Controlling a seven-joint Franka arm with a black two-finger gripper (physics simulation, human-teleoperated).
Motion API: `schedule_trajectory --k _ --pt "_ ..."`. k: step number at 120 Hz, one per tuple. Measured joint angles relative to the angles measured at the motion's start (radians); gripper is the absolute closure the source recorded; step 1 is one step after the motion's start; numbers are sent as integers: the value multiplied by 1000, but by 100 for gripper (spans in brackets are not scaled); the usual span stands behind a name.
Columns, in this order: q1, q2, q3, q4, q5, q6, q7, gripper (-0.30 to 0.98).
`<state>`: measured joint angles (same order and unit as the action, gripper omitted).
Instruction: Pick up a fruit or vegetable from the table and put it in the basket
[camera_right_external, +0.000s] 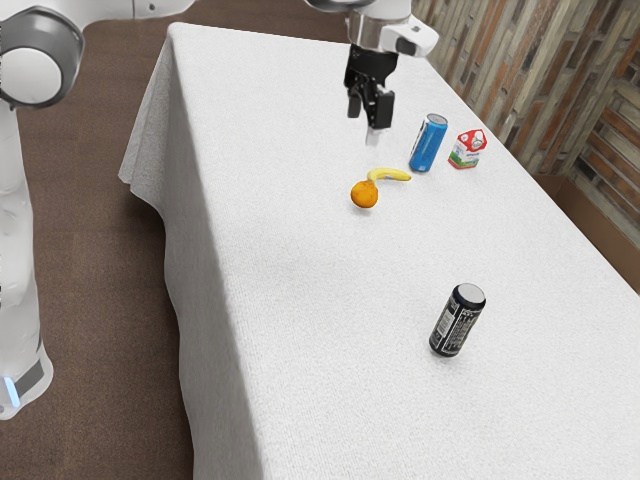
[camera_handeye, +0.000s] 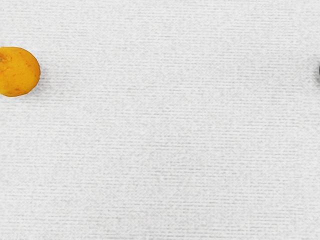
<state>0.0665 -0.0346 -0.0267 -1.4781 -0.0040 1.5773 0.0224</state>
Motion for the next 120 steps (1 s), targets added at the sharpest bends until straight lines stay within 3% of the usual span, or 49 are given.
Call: schedule_trajectory --k 30,40,53,73,88,120 --pt "76 1 5 12 -5 1 16 0" --pt "50 9 44 40 -2 -2 20 0" --pt "4 132 124 147 -1 -3 24 0" --pt "76 262 250 232 -9 0 29 0" --pt "108 322 264 279 -38 13 32 0" --pt "154 680 224 688 -101 -33 40 0"
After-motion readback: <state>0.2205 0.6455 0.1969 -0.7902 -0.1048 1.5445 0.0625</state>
